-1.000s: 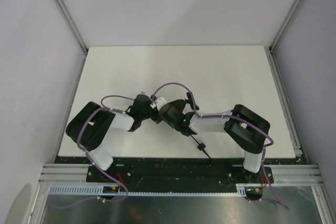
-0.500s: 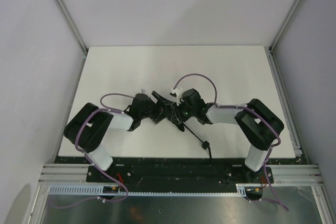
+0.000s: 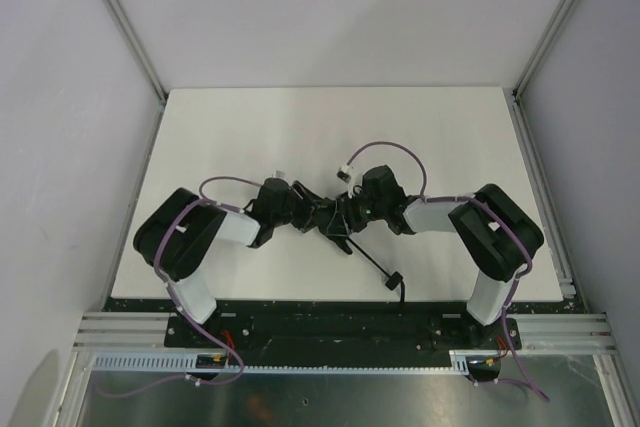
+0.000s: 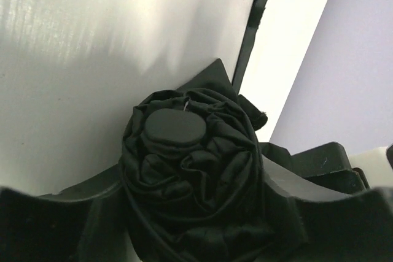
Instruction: Put away the umbrella
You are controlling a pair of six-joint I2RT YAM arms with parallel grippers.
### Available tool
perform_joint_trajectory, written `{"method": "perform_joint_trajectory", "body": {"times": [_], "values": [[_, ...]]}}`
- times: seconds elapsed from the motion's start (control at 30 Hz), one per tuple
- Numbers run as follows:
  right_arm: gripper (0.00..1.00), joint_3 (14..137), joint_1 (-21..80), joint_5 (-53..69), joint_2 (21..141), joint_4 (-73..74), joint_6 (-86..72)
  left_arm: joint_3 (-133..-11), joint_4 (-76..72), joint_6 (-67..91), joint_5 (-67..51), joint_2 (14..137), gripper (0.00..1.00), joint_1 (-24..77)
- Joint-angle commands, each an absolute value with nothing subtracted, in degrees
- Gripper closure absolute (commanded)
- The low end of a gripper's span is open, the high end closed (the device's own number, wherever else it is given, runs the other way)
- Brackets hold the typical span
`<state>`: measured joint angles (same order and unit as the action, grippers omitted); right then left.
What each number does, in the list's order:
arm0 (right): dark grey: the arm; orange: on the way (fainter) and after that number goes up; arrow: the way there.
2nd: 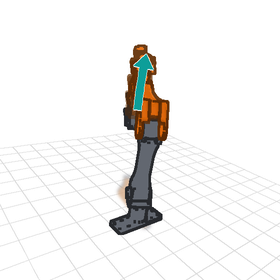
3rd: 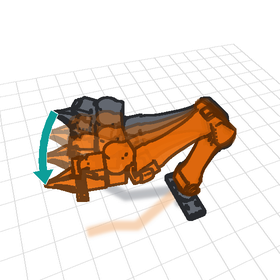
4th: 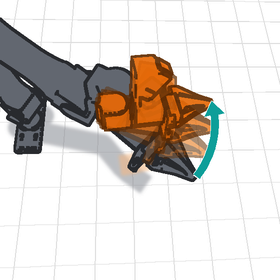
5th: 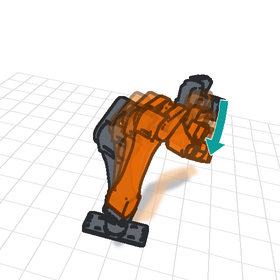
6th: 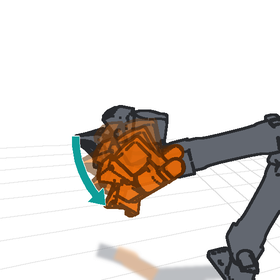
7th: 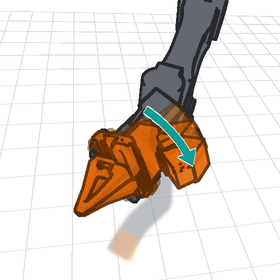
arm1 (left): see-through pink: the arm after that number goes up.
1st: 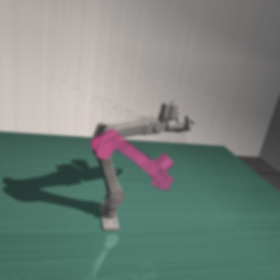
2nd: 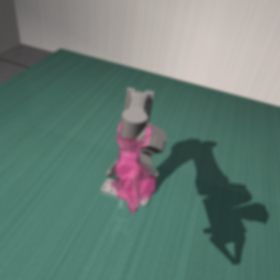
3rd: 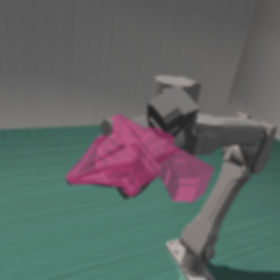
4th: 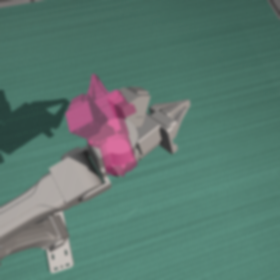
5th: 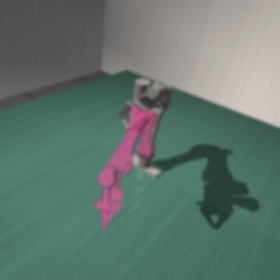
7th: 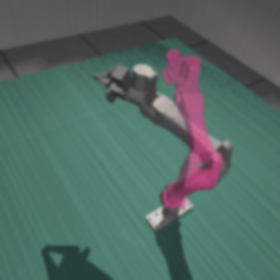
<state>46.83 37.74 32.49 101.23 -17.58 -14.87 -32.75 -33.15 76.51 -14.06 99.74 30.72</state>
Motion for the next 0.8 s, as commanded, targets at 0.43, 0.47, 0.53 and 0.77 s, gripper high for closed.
{"method": "perform_joint_trajectory", "body": {"times": [0.43, 0.47, 0.53, 0.77], "values": [[0.27, 56.3, 43.8, 14.2, 98.8, -0.2, -9.6, -29.1, -25.0, 72.7, -9.4, 102.0, 1.00, 31.3], [0.20, 57.5, 45.5, 9.1, 98.5, 2.0, -8.3, -29.0, -24.9, 72.8, -9.4, 101.9, 1.00, 31.2], [0.13, 59.9, 48.9, 0.5, 98.4, 5.8, -5.7, -28.8, -24.9, 73.4, -9.6, 101.8, 1.00, 31.2], [0.12, 67.9, 58.9, -25.3, 105.8, 11.5, -0.4, -28.4, -24.2, 75.4, -10.7, 102.3, 1.00, 31.2]]}}
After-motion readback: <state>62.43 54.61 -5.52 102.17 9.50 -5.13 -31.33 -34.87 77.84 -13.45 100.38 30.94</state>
